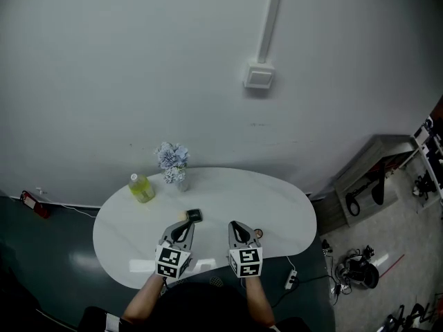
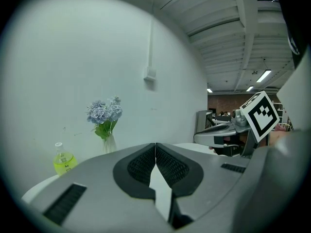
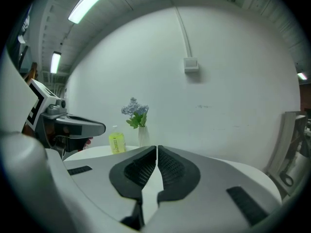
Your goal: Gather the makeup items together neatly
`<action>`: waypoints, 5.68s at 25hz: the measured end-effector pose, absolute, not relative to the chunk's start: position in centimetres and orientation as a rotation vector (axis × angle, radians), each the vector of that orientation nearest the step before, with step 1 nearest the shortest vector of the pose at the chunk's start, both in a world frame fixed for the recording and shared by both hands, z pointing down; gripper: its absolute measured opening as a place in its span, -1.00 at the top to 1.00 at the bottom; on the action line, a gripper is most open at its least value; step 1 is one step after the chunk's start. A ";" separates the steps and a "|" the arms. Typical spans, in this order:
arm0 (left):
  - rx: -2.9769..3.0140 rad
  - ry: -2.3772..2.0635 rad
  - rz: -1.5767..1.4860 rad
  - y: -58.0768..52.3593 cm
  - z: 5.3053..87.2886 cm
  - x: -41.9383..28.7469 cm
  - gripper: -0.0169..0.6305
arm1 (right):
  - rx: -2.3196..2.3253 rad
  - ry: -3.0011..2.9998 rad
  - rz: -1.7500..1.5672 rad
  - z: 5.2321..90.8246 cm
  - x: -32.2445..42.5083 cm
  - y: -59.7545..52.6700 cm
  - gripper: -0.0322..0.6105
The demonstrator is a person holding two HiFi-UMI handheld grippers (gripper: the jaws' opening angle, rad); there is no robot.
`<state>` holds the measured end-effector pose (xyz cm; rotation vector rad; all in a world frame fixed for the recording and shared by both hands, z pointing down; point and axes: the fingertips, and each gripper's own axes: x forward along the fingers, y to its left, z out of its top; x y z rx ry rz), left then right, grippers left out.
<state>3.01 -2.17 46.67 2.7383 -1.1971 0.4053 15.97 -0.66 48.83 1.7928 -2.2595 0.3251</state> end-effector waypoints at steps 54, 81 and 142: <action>2.336 -1.443 0.511 -8.3 58.3 -14.1 0.89 | 1.281 -2.247 0.569 63.0 0.0 -11.4 0.78; 2.285 -1.422 0.569 -9.7 60.0 -17.1 0.89 | 1.222 -2.018 0.639 72.3 -2.8 -14.3 0.37; 2.475 -1.128 0.628 0.8 61.1 2.5 0.89 | 1.429 -1.926 0.670 70.8 17.8 0.9 0.49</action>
